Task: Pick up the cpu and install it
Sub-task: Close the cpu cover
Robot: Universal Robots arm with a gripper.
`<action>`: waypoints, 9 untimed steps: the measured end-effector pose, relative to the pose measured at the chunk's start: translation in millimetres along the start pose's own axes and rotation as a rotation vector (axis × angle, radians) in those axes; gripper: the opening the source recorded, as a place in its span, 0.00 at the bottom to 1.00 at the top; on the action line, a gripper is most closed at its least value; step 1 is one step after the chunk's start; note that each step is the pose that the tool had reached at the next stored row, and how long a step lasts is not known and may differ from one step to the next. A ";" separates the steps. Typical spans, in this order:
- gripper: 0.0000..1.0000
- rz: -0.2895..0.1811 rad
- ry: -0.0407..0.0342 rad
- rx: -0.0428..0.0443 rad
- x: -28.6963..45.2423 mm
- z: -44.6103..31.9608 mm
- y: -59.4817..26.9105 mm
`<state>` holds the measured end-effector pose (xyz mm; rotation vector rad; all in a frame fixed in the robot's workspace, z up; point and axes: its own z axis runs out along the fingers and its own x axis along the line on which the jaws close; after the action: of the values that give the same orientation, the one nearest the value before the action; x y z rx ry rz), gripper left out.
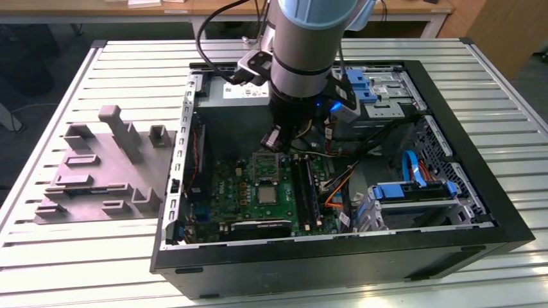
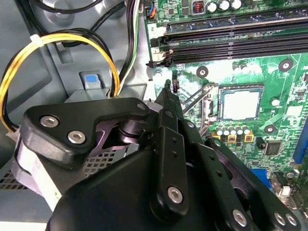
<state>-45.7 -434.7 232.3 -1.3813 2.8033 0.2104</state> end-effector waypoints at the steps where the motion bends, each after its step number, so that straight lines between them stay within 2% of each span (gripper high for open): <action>1: 0.11 -0.004 0.0004 -0.0003 0.0 0.0 0.0; 9: 0.11 -0.026 0.0029 -0.0022 -0.1 -3.2 0.5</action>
<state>-45.9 -434.7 235.5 -1.4192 2.7863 0.2114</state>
